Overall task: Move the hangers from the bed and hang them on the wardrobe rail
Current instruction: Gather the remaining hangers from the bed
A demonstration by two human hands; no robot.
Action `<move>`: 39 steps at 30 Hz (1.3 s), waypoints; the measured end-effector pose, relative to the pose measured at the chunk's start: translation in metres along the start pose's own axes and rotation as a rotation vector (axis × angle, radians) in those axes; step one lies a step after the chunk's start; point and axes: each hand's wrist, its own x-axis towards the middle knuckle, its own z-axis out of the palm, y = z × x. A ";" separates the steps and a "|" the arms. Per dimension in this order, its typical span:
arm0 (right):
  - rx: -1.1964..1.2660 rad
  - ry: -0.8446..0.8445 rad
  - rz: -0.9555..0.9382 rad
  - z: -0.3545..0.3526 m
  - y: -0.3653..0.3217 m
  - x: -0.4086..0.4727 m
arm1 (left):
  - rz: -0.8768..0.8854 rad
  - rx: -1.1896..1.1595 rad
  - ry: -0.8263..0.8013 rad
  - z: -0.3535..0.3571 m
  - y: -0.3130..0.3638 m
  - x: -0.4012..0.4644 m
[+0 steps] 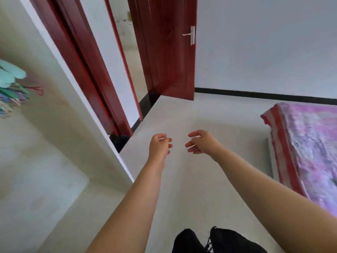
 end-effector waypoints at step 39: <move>0.749 1.017 0.502 -0.593 0.309 -0.029 | 0.079 0.697 -1.345 0.794 -0.042 -0.071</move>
